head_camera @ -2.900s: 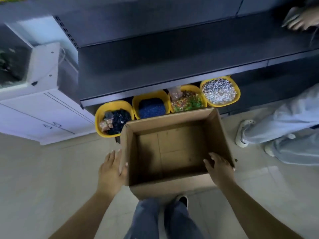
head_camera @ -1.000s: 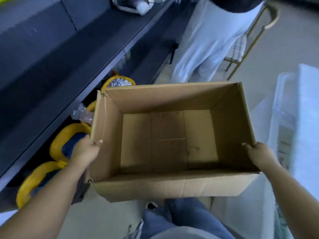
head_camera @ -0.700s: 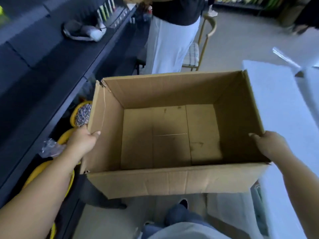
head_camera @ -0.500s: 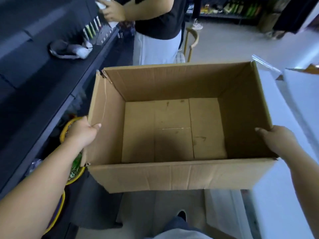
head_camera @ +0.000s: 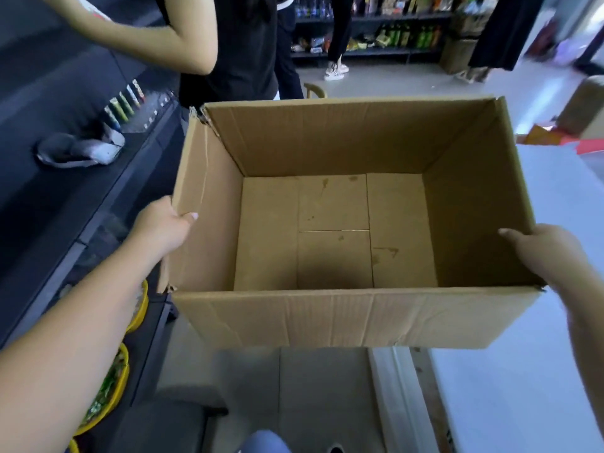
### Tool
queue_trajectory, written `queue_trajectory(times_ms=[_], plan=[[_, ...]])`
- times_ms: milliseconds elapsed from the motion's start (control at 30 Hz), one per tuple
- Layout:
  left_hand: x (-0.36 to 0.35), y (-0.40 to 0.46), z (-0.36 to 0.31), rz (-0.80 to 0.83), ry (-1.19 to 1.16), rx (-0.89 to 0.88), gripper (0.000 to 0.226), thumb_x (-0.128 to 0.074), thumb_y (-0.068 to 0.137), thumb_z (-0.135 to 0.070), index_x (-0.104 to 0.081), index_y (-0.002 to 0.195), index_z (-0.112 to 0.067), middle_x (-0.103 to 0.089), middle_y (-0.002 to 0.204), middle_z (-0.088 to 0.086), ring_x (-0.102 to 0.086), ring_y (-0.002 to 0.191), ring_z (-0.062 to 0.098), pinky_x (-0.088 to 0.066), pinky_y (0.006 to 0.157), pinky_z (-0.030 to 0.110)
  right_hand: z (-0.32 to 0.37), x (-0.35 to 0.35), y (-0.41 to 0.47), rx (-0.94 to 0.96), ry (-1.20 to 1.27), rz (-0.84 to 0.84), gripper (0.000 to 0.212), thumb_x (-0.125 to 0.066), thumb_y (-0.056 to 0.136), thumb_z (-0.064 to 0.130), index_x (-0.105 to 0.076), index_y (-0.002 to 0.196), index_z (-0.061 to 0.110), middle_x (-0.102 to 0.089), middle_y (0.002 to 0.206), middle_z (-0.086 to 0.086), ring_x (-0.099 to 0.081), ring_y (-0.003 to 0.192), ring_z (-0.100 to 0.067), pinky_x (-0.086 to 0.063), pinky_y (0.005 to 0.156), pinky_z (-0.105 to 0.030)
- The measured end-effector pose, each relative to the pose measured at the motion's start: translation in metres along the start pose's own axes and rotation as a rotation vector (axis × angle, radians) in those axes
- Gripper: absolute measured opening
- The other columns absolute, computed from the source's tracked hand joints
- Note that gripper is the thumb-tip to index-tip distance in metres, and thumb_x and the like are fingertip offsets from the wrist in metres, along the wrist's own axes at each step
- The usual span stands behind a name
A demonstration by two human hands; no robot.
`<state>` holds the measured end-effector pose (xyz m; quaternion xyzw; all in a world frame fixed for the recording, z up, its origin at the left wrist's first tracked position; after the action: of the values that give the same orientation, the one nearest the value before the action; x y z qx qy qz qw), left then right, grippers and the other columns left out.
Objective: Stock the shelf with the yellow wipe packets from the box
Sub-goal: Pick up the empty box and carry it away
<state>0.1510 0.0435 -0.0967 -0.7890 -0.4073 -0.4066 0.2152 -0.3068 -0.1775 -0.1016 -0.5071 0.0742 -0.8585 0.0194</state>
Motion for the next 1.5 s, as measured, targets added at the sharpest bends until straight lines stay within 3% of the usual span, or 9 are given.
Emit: queue_trajectory(times_ms=[133,267,367,467,600,1000,1267,1367,1500], plan=[[-0.023,0.037,-0.039,0.036,0.007,-0.050,0.032,-0.057,0.089,-0.022,-0.055,0.112,0.001,-0.057,0.118,0.022,-0.052,0.108,0.039,-0.041,0.087,0.038,-0.008,0.012,0.026,-0.069,0.033,-0.045,0.037,-0.051,0.093,0.028,-0.047,0.068,0.002,-0.048,0.084,-0.016,-0.049,0.084,-0.034,-0.038,0.076,-0.038],[-0.048,0.084,-0.070,0.084,0.018,-0.104,0.034,-0.055,0.090,-0.024,-0.054,0.116,-0.001,-0.058,0.118,0.021,-0.053,0.107,0.039,-0.043,0.089,0.040,-0.004,0.016,0.047,-0.140,0.045,-0.085,0.041,-0.050,0.094,0.027,-0.039,0.059,0.008,-0.045,0.071,-0.010,-0.041,0.079,-0.027,-0.032,0.072,-0.034],[-0.066,0.125,-0.100,0.126,0.010,-0.169,0.031,-0.055,0.090,-0.024,-0.055,0.114,-0.004,-0.060,0.115,0.021,-0.054,0.105,0.040,-0.045,0.090,0.041,0.004,0.019,0.059,-0.207,0.037,-0.110,0.036,-0.049,0.095,0.028,-0.048,0.071,0.000,-0.043,0.066,-0.009,-0.049,0.084,-0.033,-0.032,0.072,-0.034],[-0.080,0.162,-0.133,0.147,0.060,-0.243,0.034,-0.055,0.090,-0.024,-0.054,0.114,0.000,-0.058,0.116,0.023,-0.053,0.106,0.041,-0.042,0.087,0.040,0.013,0.023,0.071,-0.248,0.026,-0.148,0.037,-0.048,0.095,0.028,-0.057,0.096,-0.007,-0.048,0.081,-0.016,-0.054,0.099,-0.042,-0.033,0.073,-0.035],[-0.103,0.199,-0.178,0.199,0.053,-0.315,0.037,-0.055,0.090,-0.025,-0.053,0.118,0.000,-0.057,0.116,0.023,-0.052,0.107,0.041,-0.042,0.086,0.039,0.014,0.029,0.087,-0.311,0.054,-0.223,0.042,-0.050,0.093,0.028,-0.059,0.103,-0.011,-0.062,0.100,-0.029,-0.055,0.101,-0.044,-0.042,0.086,-0.043],[-0.203,0.287,-0.318,0.254,0.087,-0.412,0.054,-0.054,0.090,-0.031,-0.042,0.132,0.002,-0.049,0.129,0.026,-0.046,0.118,0.042,-0.041,0.097,0.047,0.009,0.066,0.195,-0.427,0.091,-0.345,0.037,-0.051,0.093,0.025,-0.060,0.104,-0.010,-0.062,0.103,-0.029,-0.056,0.097,-0.044,-0.043,0.084,-0.045],[-0.231,0.351,-0.376,0.224,0.078,-0.390,0.041,-0.057,0.089,-0.026,-0.052,0.111,0.007,-0.055,0.114,0.029,-0.051,0.107,0.043,-0.041,0.087,0.044,0.038,0.072,0.293,-0.442,0.136,-0.328,0.041,-0.053,0.091,0.028,-0.059,0.104,-0.010,-0.062,0.103,-0.030,-0.056,0.099,-0.046,-0.044,0.090,-0.055],[-0.237,0.382,-0.391,0.233,0.061,-0.386,0.037,-0.058,0.089,-0.023,-0.052,0.107,0.010,-0.055,0.112,0.031,-0.051,0.105,0.043,-0.040,0.085,0.041,0.060,0.070,0.330,-0.425,0.124,-0.309,0.039,-0.052,0.092,0.028,-0.060,0.103,-0.008,-0.063,0.102,-0.028,-0.057,0.097,-0.044,-0.046,0.088,-0.053],[-0.248,0.438,-0.409,0.236,0.004,-0.383,0.038,-0.057,0.090,-0.021,-0.051,0.115,0.007,-0.055,0.118,0.027,-0.051,0.108,0.042,-0.040,0.087,0.040,0.102,0.060,0.376,-0.402,0.107,-0.300,0.036,-0.050,0.093,0.027,-0.061,0.104,-0.006,-0.063,0.102,-0.027,-0.057,0.096,-0.042,-0.046,0.083,-0.045]])
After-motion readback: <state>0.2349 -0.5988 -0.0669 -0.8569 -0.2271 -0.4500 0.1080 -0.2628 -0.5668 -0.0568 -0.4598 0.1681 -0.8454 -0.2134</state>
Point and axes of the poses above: each hand's wrist, its own y-axis towards the middle knuckle, its own x-axis out of the back of the hand, z = x × y, the point moved 6 cm from there along y, towards the middle knuckle
